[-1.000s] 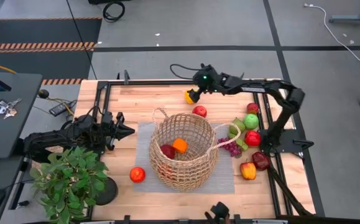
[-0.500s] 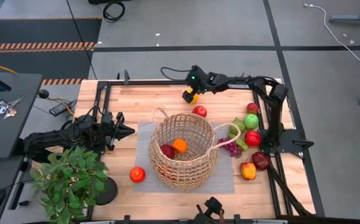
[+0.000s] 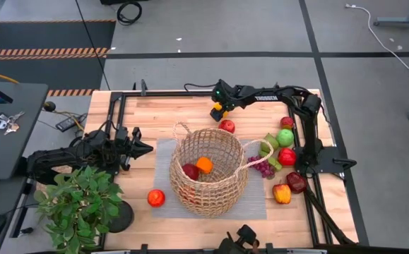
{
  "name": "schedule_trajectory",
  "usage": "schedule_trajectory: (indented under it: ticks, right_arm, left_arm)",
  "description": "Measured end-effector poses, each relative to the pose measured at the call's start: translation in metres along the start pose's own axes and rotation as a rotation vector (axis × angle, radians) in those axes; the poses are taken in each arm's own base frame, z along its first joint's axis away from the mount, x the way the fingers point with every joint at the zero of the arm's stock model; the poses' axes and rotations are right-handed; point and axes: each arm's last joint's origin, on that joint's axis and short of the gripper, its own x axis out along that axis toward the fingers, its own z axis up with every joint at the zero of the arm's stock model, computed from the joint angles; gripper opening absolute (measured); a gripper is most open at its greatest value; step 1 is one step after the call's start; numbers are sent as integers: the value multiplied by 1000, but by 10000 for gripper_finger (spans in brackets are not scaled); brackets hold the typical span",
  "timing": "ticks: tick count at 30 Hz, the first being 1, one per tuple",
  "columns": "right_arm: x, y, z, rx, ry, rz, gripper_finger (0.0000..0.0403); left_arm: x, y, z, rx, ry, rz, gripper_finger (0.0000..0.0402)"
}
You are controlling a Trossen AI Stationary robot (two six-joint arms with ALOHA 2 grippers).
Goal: Build produce basket
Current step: Put the yellow bell pepper into the brown basket
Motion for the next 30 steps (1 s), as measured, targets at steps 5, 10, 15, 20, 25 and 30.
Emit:
schedule_trajectory:
  ticks: [5, 10, 15, 20, 25, 30]
  right_arm:
    - [-1, -1, -1, -16, 13, 3, 364]
    - [-7, 0, 0, -33, 17, 29, 319]
    - [-43, 3, 9, -51, -57, 55, 314]
    - [-116, 13, 21, -81, -255, 106, 317]
    - [-199, 42, 21, -154, -534, 279, 317]
    - [-266, 78, 4, -266, -764, 454, 317]
  left_arm:
    - [0, 0, 0, 0, 0, -2, 31]
    - [0, 0, 0, 0, 0, -2, 36]
    - [0, 0, 0, 0, 0, -2, 31]
    - [0, 0, 0, 0, 0, -2, 28]
    - [0, 0, 0, 0, 0, -2, 34]
    - [0, 0, 0, 0, 0, -2, 35]
